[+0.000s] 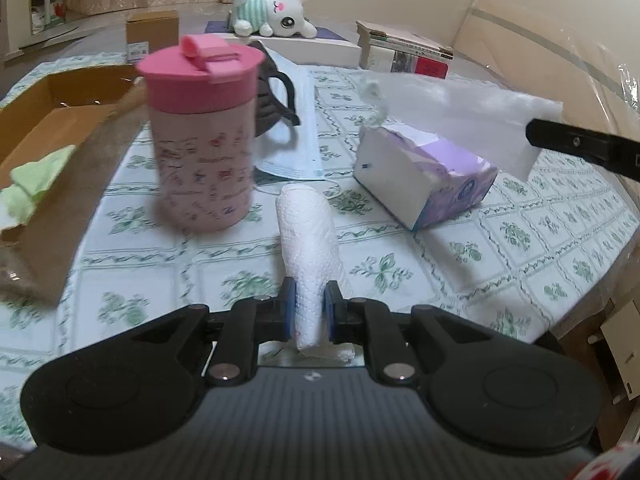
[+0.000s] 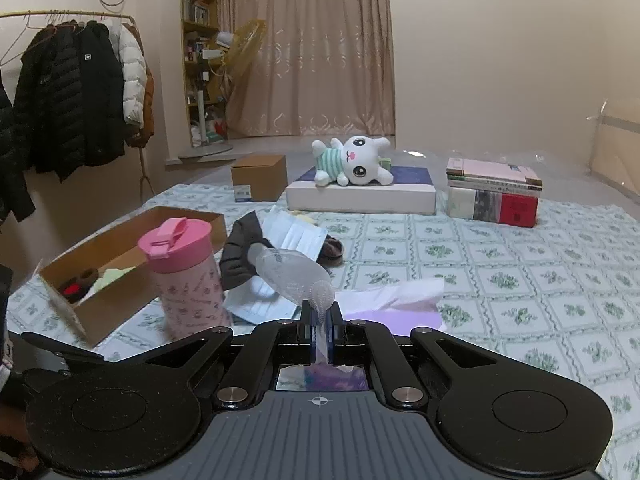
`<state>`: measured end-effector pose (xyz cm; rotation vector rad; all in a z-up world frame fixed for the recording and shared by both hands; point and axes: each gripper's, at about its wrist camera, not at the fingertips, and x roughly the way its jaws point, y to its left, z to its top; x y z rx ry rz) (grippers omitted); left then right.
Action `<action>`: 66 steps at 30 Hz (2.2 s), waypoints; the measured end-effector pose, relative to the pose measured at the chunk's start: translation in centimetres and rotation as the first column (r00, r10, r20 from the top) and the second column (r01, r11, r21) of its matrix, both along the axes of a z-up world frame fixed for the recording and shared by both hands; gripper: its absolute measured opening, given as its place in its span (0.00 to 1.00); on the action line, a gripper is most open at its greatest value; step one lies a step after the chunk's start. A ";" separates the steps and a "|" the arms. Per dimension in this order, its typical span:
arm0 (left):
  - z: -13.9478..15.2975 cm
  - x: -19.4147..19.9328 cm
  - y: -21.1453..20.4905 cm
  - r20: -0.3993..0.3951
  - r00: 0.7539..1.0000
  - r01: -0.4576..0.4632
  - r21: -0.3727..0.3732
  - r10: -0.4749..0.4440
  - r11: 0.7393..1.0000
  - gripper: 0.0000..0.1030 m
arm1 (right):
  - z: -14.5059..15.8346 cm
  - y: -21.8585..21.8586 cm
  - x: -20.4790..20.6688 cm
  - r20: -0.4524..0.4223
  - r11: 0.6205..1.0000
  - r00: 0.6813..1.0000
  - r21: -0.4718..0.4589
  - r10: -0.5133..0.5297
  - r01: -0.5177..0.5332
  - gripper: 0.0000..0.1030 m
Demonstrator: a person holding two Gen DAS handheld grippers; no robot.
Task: Organize soft objects
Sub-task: 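Carry the towel and plastic bag over the cardboard tray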
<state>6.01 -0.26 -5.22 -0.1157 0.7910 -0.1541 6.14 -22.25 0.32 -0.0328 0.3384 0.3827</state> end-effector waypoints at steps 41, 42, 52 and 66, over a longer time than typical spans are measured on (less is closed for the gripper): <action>9.3 -5.7 17.2 0.199 0.962 -0.204 0.065 0.188 0.977 0.13 | 8.4 17.4 -2.6 0.246 0.947 0.914 -0.084 0.322 -0.310 0.04; 9.3 -5.4 17.9 0.199 0.961 -0.210 0.068 0.193 0.975 0.13 | 8.3 18.4 -2.1 0.243 0.943 0.911 -0.091 0.334 -0.321 0.04; 8.3 -1.7 24.0 0.171 0.959 -0.247 0.105 0.227 0.963 0.13 | 4.8 27.8 3.3 0.183 0.902 0.887 -0.172 0.424 -0.396 0.04; 4.5 6.2 29.1 0.091 0.976 -0.211 0.135 0.200 0.968 0.13 | -2.8 35.8 12.6 0.013 0.891 0.939 -0.322 0.343 -0.321 0.05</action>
